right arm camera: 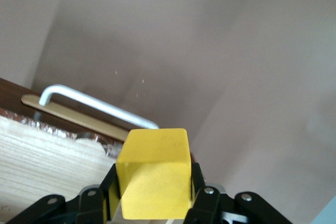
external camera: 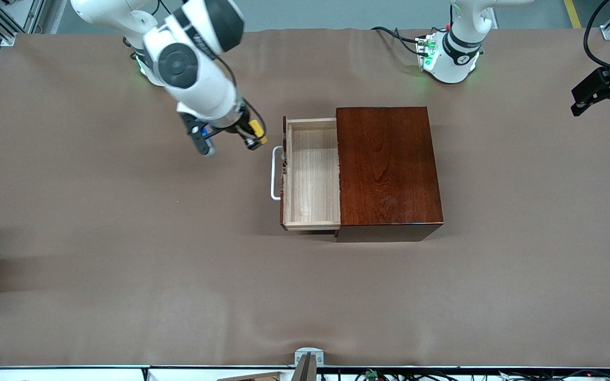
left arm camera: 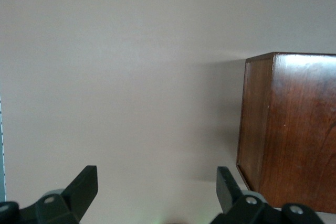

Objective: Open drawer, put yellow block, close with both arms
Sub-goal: 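Carry the yellow cube with the right gripper over the open drawer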

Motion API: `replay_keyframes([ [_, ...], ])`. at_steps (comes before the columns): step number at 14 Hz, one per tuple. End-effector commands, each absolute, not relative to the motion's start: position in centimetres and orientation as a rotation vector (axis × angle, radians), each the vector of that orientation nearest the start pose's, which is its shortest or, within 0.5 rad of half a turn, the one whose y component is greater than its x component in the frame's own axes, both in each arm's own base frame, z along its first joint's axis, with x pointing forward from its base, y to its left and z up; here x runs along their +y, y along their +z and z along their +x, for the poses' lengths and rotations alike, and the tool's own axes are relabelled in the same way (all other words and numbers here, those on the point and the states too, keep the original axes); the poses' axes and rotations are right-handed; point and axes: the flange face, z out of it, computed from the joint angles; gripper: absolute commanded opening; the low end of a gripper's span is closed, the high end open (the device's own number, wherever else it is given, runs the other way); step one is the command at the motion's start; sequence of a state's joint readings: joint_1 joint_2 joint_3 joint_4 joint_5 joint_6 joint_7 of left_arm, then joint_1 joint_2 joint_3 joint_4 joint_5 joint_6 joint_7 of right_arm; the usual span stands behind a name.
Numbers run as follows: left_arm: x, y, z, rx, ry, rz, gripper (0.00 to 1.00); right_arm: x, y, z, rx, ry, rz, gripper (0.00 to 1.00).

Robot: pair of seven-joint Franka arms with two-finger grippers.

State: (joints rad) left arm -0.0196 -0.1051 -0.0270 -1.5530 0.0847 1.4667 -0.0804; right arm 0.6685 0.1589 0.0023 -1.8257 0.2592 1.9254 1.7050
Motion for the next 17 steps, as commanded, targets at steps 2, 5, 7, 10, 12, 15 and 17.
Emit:
replay_keyframes([
  [2,-1.2,68.1,50.5,-0.084,-0.011,-3.071,1.0,42.4,45.5,46.1,1.891,0.376,-2.39,0.0],
  [5,-1.1,68.2,50.3,-0.087,-0.011,-3.071,1.0,44.8,44.5,46.9,1.947,0.374,-2.348,0.0],
  [7,-0.9,68.2,50.4,-0.093,-0.011,-3.071,1.0,46.2,43.1,47.2,1.926,0.358,-2.337,0.0],
  [10,-0.1,67.7,50.8,-0.121,0.002,-3.07,1.0,47.8,40.8,46.9,1.911,0.347,-2.341,0.0],
  [12,0.0,67.3,51.5,-0.122,-0.003,-3.072,1.0,48.4,39.6,46.9,1.929,0.343,-2.322,0.0],
  [15,-0.1,67.8,51.3,-0.12,-0.016,-3.078,1.0,49.8,37.5,46.4,1.925,0.316,-2.318,0.0],
  [17,0.3,68.5,51.3,-0.118,-0.041,-3.091,1.0,50.4,36.4,46.2,1.917,0.307,-2.323,0.0],
])
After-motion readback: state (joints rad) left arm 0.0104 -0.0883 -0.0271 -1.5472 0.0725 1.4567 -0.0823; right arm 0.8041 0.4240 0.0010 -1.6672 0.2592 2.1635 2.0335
